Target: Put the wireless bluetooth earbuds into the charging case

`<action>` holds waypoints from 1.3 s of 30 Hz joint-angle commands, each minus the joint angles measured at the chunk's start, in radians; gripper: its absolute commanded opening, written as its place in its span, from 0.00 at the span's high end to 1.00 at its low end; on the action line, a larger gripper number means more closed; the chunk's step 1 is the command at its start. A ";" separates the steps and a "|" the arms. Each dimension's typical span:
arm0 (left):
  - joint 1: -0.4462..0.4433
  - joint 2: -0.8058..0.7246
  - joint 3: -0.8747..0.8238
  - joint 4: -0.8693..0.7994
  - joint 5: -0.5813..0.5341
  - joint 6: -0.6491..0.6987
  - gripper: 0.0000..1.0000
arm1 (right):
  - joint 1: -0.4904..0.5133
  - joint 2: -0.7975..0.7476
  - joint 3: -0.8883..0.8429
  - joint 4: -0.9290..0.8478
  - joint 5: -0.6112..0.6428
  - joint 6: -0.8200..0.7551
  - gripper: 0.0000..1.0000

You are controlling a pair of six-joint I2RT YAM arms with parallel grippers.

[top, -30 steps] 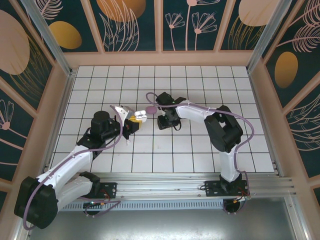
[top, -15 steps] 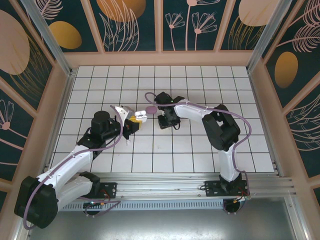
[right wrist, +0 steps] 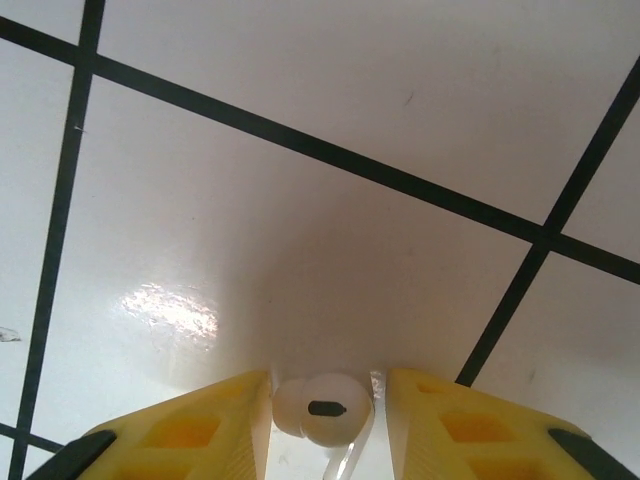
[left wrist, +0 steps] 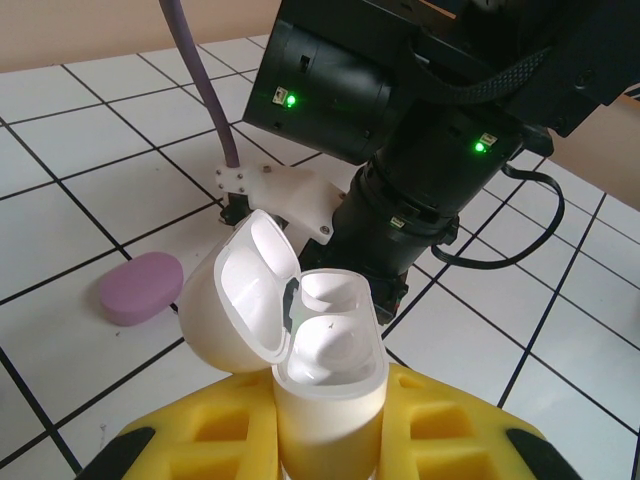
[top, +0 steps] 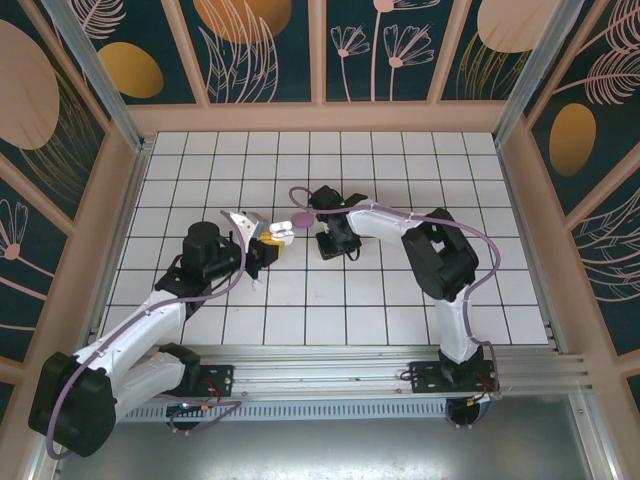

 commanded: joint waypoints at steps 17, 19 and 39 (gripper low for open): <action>-0.003 -0.025 0.003 0.019 0.023 -0.011 1.00 | 0.006 -0.042 0.006 -0.022 0.084 0.010 0.76; -0.003 -0.019 0.003 0.031 0.025 -0.022 1.00 | 0.005 -0.063 0.002 -0.017 0.097 0.010 0.77; -0.019 0.150 0.021 0.282 0.079 -0.148 1.00 | -0.003 -0.352 0.015 0.018 0.249 0.008 0.78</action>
